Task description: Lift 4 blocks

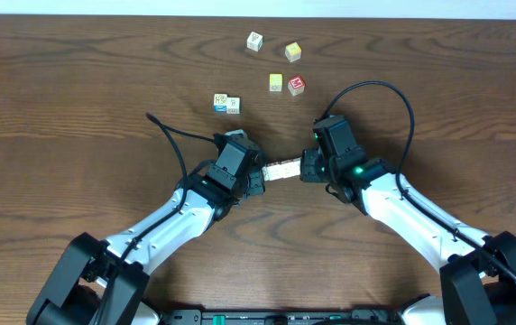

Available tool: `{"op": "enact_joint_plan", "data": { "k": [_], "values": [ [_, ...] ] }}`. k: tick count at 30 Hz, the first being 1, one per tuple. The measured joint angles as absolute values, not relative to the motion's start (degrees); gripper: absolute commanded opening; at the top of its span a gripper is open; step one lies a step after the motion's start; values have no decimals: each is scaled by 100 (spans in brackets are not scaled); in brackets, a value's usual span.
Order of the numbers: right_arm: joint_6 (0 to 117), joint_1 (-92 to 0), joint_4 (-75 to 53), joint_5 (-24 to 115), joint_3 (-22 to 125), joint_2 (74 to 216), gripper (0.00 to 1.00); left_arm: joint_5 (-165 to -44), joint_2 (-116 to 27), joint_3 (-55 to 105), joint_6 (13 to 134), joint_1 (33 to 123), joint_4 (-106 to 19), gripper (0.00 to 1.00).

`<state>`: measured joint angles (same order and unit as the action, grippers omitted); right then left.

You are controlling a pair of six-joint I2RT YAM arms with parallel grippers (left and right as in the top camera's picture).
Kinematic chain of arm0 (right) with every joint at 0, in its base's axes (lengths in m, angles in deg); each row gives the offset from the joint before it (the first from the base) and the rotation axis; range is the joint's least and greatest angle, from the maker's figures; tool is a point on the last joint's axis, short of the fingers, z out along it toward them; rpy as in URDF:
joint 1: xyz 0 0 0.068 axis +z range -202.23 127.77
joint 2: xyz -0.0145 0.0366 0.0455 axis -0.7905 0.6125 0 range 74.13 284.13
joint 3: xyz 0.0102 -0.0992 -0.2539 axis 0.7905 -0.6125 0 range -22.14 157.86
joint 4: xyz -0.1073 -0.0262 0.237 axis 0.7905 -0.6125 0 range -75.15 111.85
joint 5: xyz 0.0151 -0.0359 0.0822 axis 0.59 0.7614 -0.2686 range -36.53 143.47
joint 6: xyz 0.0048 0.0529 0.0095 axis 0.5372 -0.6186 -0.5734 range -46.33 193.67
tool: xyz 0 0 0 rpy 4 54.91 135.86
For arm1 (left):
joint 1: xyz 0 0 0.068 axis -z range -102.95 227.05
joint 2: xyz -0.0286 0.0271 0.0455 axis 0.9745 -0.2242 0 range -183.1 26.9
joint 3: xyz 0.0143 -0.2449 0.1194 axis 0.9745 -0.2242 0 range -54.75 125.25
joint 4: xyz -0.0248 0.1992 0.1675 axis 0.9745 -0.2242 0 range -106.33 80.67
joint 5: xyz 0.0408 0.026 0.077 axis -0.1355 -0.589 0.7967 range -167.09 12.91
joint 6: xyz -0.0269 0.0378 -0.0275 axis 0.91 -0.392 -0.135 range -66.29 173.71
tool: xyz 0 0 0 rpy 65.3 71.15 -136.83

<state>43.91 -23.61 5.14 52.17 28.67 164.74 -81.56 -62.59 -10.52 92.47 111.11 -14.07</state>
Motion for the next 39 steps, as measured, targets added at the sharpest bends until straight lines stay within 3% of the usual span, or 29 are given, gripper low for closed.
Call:
{"op": "enact_joint_plan", "data": {
  "k": [39],
  "values": [
    [4367,-2162,499,5488,2792,16585,1,-8141,-6377,-1177,9243,11124,-1262,7]
  ]
}}
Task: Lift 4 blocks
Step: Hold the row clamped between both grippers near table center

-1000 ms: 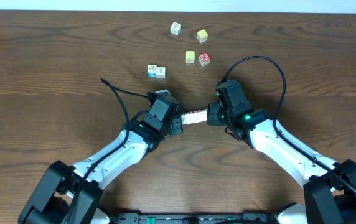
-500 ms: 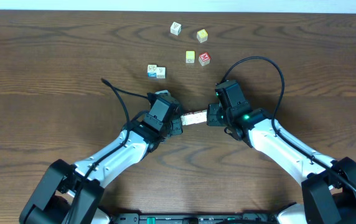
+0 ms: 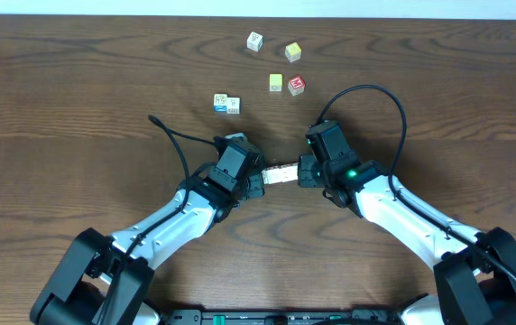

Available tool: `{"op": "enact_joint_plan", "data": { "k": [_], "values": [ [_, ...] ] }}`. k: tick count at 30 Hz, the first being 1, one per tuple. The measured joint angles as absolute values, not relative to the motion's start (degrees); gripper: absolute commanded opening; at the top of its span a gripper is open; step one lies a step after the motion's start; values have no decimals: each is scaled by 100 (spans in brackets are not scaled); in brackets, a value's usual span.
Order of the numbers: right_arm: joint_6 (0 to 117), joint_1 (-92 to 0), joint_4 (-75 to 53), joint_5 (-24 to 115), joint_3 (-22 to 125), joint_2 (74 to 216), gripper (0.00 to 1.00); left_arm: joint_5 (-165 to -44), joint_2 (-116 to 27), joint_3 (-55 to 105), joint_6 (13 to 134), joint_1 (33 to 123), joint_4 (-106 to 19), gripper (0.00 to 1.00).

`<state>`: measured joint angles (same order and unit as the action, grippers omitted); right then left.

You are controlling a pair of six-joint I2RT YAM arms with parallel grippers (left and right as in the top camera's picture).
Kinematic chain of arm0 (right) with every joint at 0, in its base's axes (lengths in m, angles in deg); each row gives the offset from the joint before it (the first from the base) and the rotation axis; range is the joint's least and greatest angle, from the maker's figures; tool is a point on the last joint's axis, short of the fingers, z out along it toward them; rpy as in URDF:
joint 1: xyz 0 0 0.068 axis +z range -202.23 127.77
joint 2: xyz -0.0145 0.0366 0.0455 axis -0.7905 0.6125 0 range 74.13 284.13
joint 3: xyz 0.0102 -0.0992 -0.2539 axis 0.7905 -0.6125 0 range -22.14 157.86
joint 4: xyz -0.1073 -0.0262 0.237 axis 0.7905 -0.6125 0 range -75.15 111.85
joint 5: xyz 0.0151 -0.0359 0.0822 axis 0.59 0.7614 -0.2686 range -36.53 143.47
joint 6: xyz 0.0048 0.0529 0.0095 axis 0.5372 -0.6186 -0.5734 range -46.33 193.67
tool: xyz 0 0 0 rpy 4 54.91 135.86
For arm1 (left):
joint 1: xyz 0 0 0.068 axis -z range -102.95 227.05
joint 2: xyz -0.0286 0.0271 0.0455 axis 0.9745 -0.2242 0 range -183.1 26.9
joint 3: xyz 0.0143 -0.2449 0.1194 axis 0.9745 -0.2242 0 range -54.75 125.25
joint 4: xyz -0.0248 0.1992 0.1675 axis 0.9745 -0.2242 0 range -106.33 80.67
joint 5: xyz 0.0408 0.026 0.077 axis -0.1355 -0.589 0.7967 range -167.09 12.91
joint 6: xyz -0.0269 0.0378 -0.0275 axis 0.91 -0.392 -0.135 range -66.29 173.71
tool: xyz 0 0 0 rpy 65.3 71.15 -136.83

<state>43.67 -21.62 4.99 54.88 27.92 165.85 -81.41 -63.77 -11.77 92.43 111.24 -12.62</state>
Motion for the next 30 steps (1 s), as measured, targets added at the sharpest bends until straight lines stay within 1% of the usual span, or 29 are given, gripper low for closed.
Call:
{"op": "enact_joint_plan", "data": {
  "k": [30],
  "values": [
    [4266,-2160,501,5389,2718,16679,1,-8156,-6386,-1317,9250,11168,-1166,7]
  ]
}}
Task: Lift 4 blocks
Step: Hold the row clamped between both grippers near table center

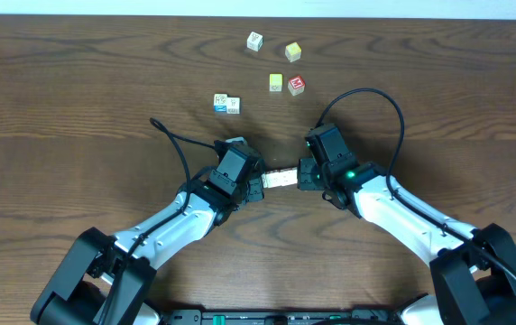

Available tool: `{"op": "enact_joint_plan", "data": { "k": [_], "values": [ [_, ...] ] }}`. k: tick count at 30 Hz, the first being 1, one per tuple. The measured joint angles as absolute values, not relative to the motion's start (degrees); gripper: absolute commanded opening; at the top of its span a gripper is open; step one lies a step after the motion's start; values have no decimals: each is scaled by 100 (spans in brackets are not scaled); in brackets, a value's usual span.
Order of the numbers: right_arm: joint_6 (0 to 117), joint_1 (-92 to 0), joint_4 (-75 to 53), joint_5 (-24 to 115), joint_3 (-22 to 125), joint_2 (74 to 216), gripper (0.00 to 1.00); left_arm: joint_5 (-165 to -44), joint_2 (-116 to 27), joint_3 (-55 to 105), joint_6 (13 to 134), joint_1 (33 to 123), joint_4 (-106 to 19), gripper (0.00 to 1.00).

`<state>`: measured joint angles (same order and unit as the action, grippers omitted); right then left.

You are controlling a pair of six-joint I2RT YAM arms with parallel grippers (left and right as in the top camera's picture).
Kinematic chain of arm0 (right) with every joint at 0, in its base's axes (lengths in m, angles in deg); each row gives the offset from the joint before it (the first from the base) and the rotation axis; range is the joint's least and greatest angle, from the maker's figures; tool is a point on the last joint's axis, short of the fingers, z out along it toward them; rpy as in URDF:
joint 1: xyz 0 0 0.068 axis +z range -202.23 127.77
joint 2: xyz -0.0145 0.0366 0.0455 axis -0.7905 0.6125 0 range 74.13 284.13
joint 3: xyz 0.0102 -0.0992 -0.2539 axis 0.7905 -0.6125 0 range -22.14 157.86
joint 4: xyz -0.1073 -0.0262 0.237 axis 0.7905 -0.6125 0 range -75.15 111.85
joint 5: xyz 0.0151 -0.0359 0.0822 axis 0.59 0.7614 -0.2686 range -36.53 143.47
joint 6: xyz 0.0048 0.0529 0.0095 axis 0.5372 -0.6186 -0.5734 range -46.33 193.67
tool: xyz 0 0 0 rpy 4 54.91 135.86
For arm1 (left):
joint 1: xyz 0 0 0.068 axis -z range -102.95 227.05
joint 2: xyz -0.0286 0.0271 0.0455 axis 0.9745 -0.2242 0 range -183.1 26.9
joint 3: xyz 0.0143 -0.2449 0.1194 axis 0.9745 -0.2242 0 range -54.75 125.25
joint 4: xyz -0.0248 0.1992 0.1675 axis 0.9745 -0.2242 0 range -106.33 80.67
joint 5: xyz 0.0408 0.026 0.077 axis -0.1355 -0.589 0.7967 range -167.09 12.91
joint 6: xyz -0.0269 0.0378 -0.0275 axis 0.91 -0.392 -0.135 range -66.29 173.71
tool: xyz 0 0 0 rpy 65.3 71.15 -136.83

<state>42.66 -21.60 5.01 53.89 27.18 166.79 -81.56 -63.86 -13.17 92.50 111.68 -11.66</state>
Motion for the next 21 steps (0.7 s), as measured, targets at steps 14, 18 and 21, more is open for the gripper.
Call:
{"op": "enact_joint_plan", "data": {
  "k": [14,18,21],
  "values": [
    [4249,-2160,591,5166,2653,16946,1,-8064,-6421,-1402,9247,11168,-1160,7],
    [4225,-2157,608,5162,2653,16950,1,-8075,-6496,-1402,9247,11168,-1116,7],
    [4220,-2157,611,5184,2653,16950,1,-8075,-6526,-1402,9247,11170,-1061,7]
  ]
}}
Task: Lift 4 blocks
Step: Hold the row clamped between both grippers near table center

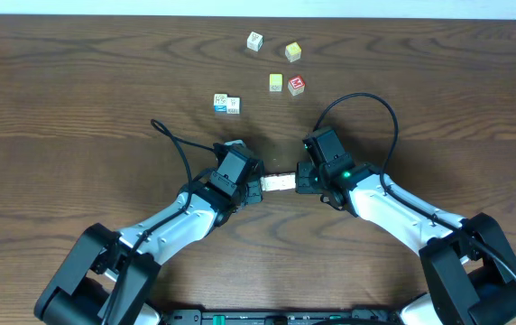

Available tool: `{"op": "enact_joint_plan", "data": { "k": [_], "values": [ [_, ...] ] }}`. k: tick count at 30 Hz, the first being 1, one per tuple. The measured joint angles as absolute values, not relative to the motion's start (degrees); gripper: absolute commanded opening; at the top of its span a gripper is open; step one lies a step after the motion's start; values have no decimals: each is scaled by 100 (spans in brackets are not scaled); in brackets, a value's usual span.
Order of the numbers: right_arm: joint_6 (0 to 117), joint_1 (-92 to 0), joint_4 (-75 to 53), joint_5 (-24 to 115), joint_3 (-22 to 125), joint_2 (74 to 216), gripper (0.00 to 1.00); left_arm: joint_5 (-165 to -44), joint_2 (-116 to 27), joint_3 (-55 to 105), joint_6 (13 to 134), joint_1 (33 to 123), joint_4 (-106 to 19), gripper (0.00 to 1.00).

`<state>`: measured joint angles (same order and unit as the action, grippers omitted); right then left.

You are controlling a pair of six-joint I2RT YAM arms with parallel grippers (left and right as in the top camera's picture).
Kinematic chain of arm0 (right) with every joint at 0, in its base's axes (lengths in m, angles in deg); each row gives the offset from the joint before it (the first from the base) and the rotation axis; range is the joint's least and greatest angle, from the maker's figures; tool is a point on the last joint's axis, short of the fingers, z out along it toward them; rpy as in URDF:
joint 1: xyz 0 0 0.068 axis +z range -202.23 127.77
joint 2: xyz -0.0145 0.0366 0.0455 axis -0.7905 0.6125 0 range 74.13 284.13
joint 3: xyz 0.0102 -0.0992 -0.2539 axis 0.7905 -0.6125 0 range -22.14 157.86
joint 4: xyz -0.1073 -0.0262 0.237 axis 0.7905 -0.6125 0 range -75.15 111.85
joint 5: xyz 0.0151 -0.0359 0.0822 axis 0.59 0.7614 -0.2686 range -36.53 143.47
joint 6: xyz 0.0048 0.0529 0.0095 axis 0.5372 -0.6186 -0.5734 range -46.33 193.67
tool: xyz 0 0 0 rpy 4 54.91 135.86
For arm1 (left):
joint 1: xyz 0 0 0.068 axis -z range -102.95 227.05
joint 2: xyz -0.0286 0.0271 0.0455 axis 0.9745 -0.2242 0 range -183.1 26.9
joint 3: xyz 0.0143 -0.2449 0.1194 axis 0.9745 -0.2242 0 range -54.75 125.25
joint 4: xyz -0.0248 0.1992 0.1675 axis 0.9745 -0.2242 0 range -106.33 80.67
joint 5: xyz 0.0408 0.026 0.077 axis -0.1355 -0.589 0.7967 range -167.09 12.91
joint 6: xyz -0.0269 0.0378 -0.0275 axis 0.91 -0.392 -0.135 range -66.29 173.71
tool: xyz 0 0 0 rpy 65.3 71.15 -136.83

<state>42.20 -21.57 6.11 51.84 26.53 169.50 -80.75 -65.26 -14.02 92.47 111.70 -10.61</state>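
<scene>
A short row of pale wooden blocks [278,183] sits end to end between my two grippers, near the middle of the table. My left gripper [258,186] meets the row's left end and my right gripper [299,178] meets its right end. Both wrists cover their fingers from above, so the jaws are hidden. The outer blocks of the row are partly hidden under the gripper tips. Whether the row is touching the table cannot be told from this view.
Loose blocks lie toward the back of the table: a white one [254,41], a yellowish one [292,51], a yellow one [276,83], a red one [296,85] and a touching pair [226,104]. Black cables arch off both wrists.
Both grippers and the row of blocks between them sit slightly nearer the front edge and a touch to the left. The row is still pressed between them.
At the oldest moment the row was pinched between the two grippers, farther back on the table. At each later moment both grippers and the row appeared a little nearer the front edge, still together. The loose blocks at the back have stayed put.
</scene>
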Motion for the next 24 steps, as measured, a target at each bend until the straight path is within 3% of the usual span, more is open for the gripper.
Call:
{"op": "enact_joint_plan", "data": {
  "k": [24],
  "values": [
    [4223,-2157,615,5295,2502,16992,1,-7997,-6670,-1404,9271,11286,-852,7]
  ]
}}
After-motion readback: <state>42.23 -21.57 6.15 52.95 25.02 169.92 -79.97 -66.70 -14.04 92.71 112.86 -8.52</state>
